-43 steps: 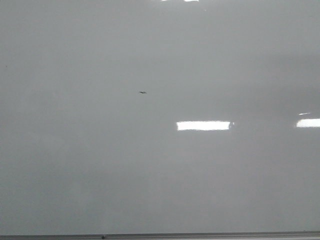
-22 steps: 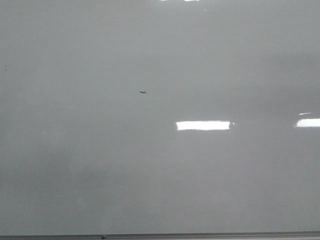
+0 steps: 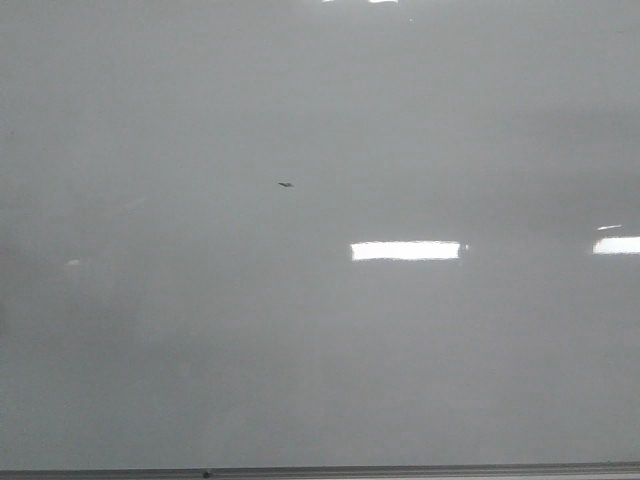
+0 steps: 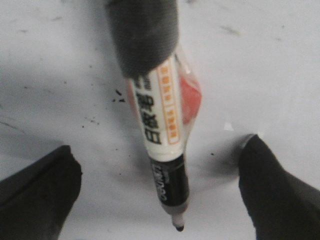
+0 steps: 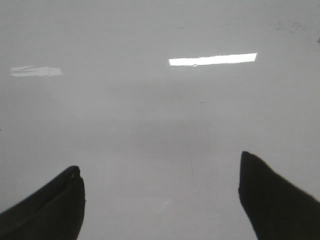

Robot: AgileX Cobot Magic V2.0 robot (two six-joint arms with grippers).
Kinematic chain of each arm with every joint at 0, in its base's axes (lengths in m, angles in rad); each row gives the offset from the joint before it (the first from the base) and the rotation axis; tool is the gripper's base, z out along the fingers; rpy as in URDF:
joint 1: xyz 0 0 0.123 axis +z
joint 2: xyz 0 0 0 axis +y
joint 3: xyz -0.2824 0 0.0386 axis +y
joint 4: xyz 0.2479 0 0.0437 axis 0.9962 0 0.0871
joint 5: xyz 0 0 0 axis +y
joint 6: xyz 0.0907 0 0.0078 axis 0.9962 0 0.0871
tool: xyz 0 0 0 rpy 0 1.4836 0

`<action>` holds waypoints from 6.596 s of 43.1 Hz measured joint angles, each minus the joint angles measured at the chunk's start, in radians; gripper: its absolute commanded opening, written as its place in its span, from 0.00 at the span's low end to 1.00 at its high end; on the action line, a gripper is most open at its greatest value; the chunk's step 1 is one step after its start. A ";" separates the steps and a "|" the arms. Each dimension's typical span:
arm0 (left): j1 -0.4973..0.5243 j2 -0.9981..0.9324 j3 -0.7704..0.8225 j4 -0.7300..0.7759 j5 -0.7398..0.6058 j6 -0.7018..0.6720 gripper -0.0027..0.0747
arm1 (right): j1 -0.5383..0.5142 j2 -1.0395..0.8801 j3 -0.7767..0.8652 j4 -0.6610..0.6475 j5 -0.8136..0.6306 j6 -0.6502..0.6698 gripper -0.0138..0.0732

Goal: Write number 7 on whiteboard

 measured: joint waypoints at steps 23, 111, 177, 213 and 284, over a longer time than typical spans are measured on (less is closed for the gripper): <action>-0.007 -0.016 -0.051 0.024 0.238 0.005 0.02 | 0.000 0.000 0.000 0.000 0.002 0.000 0.90; -1.012 -0.398 -0.272 0.058 0.702 0.545 0.26 | 0.762 0.886 -0.621 0.409 0.444 -0.777 0.08; -1.012 -1.265 0.107 -0.040 0.613 0.493 0.01 | 0.535 1.380 -0.943 0.575 0.034 -0.647 0.08; -1.012 -1.265 0.107 -0.040 0.613 0.493 0.01 | 0.396 1.273 -0.689 0.623 0.046 -0.687 0.08; -1.012 -0.666 -0.031 0.064 0.574 0.483 0.01 | 0.837 0.956 -0.631 0.557 0.370 -1.186 0.23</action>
